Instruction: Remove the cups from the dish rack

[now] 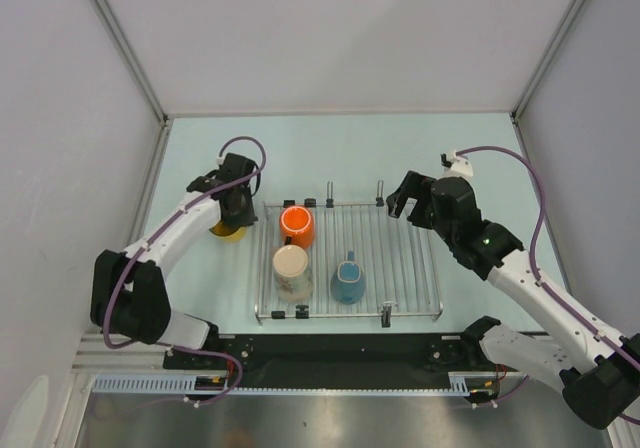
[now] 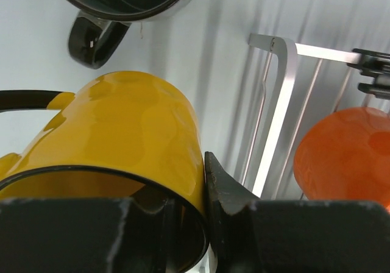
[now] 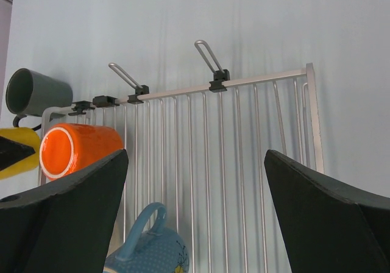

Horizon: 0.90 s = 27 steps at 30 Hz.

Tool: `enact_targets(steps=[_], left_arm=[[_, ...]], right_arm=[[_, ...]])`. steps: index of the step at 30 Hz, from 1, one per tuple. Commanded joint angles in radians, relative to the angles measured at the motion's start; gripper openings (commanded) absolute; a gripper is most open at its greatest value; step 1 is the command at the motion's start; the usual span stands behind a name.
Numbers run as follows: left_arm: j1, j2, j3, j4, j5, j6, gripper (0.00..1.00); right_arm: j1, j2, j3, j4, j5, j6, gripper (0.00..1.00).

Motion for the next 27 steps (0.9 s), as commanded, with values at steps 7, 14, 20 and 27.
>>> enact_targets(steps=[7, 14, 20, 27], left_arm=[[0.01, 0.127, -0.01, 0.108, 0.02, -0.056, 0.0], [0.035, 0.188, -0.008, 0.128, 0.03, -0.062, 0.0], [0.061, 0.24, -0.01, 0.138, 0.063, -0.065, 0.0], [0.07, 0.241, -0.014, 0.139, 0.069, -0.062, 0.11]], right_arm=[[-0.005, -0.017, -0.002, 0.009, 0.01, -0.005, 1.0], [-0.009, -0.014, -0.008, 0.01, 0.005, -0.005, 1.0], [-0.009, -0.016, -0.02, 0.01, -0.001, 0.006, 1.0], [-0.009, -0.016, -0.025, 0.009, -0.001, 0.006, 1.0]])
